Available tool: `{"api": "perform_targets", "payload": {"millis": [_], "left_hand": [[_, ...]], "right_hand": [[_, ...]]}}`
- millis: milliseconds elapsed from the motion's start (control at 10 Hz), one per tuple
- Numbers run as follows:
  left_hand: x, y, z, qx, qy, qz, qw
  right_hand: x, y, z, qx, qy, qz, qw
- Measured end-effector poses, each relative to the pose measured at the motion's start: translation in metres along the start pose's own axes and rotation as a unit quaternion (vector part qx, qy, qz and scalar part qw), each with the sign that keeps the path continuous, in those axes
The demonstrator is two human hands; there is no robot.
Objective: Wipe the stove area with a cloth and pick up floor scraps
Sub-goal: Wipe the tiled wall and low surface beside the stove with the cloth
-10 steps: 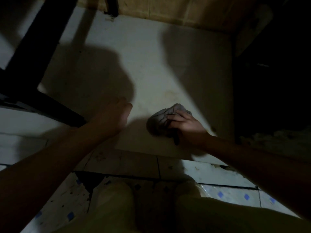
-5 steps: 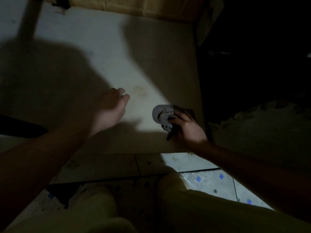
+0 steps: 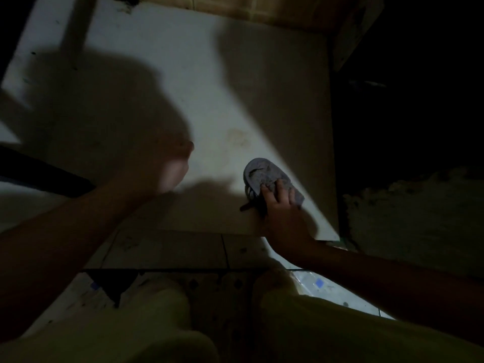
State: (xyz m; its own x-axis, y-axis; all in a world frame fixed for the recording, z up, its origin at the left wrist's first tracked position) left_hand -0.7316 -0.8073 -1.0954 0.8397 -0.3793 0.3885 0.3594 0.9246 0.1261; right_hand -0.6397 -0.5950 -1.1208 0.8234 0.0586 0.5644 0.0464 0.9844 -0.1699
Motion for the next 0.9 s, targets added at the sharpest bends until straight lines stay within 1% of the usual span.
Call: {"api": "perform_targets", "payload": {"millis": [100, 200, 300, 400, 500, 600, 700, 800, 900], "left_hand": [[0.011, -0.017, -0.001, 0.004, 0.020, 0.023, 1.000], [0.032, -0.027, 0.000, 0.018, 0.009, 0.044, 0.999], [0.050, -0.027, -0.005, 0.019, -0.008, 0.046, 0.999], [0.076, -0.034, -0.010, -0.004, 0.002, 0.078, 0.997], [0.103, -0.036, -0.021, -0.027, 0.009, 0.082, 0.996], [0.123, -0.045, -0.033, -0.020, 0.007, 0.104, 0.994], [0.139, -0.055, -0.039, -0.002, -0.008, 0.129, 0.992], [0.152, -0.059, -0.035, 0.002, 0.005, 0.133, 0.991], [0.155, -0.059, -0.033, 0.024, 0.013, 0.124, 0.992]], "right_hand": [[-0.004, -0.024, -0.004, -0.015, -0.026, 0.036, 0.999], [-0.008, -0.045, -0.007, -0.010, -0.043, 0.074, 0.996], [-0.011, -0.069, -0.006, 0.002, -0.036, 0.114, 0.993], [-0.016, -0.094, -0.004, 0.010, -0.026, 0.142, 0.989], [-0.021, -0.124, -0.009, 0.031, -0.033, 0.166, 0.985], [-0.028, -0.148, -0.012, 0.024, -0.028, 0.176, 0.984], [-0.033, -0.167, -0.019, 0.039, -0.051, 0.197, 0.978], [-0.037, -0.181, -0.025, 0.062, -0.068, 0.233, 0.968], [-0.034, -0.192, -0.029, 0.099, -0.079, 0.299, 0.946]]}}
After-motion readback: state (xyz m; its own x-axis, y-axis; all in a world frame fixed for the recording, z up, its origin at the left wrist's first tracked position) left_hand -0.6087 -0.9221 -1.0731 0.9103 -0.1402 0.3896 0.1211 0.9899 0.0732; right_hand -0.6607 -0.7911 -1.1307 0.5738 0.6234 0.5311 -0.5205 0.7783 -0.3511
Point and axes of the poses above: each hand's wrist, its own x-axis away from the middle knuckle, its own z-axis out of the back of the hand, y = z × x, the point moved 8 cm from there along -x, towards the middle knuckle, and after that the axes turned 9 degrees about -y, right-handed, at the moved point
